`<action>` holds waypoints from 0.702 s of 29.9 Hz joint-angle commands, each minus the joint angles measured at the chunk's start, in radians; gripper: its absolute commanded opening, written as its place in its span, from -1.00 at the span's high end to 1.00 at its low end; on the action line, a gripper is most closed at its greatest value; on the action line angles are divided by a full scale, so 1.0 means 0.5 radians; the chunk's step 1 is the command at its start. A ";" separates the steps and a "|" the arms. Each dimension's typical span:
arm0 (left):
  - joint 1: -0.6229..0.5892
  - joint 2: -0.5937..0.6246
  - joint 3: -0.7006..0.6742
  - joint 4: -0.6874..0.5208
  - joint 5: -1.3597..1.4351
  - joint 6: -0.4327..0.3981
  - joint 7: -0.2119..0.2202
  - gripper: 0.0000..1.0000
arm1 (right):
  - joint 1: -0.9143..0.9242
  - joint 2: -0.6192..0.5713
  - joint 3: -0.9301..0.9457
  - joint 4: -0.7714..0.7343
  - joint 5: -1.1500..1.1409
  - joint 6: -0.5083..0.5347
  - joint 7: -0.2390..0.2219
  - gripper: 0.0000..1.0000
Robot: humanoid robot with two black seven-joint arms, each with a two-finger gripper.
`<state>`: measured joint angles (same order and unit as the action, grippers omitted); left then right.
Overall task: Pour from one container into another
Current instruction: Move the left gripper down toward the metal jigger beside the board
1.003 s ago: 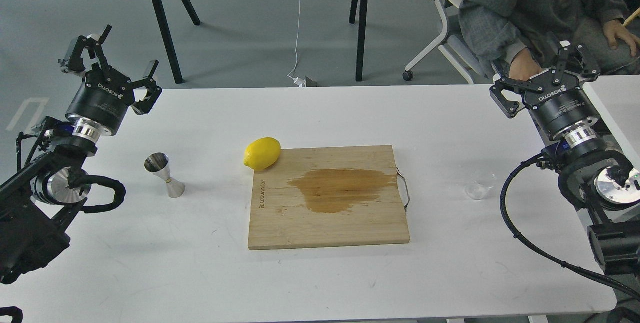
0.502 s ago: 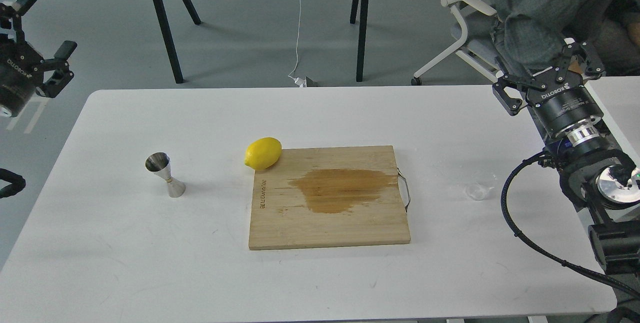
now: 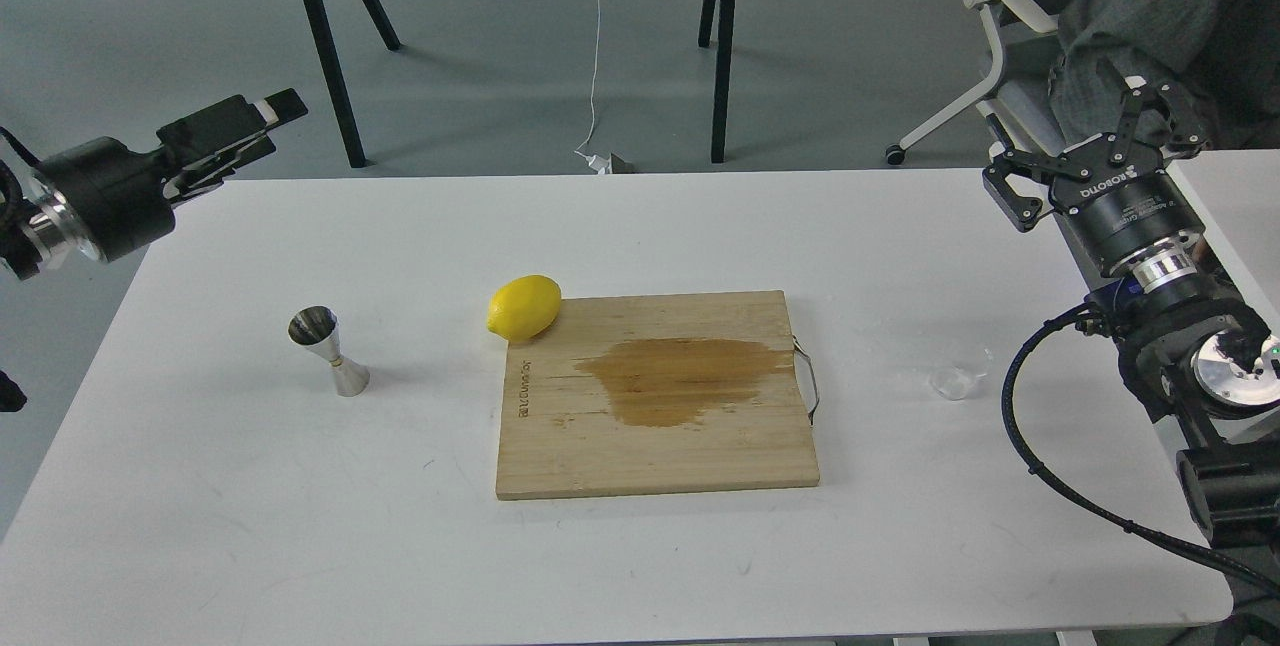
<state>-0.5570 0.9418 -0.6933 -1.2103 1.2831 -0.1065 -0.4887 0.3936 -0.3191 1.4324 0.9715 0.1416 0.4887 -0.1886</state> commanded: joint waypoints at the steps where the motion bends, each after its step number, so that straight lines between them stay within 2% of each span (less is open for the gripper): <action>1: 0.049 -0.015 0.141 -0.018 0.032 0.488 0.000 -1.00 | -0.002 0.000 -0.005 -0.004 -0.001 0.000 0.000 -0.98; 4: 0.123 -0.031 0.172 -0.022 0.036 0.709 0.000 -1.00 | -0.005 0.000 -0.008 -0.007 -0.004 0.000 0.000 -0.98; 7: 0.239 -0.049 0.172 -0.031 0.036 0.820 0.000 -1.00 | -0.008 0.000 -0.008 -0.010 -0.004 0.000 0.000 -0.98; 13: 0.417 -0.178 0.175 -0.040 0.060 0.919 0.000 -1.00 | -0.011 0.000 -0.015 -0.016 -0.010 0.000 0.000 -0.98; 21: 0.509 -0.368 0.169 0.061 0.394 1.004 0.000 -1.00 | -0.005 0.000 -0.039 -0.016 -0.016 0.000 0.000 -0.98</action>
<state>-0.3236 0.7855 -0.6075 -1.2008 1.4321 0.3803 -0.4887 0.3894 -0.3191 1.4162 0.9632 0.1336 0.4887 -0.1886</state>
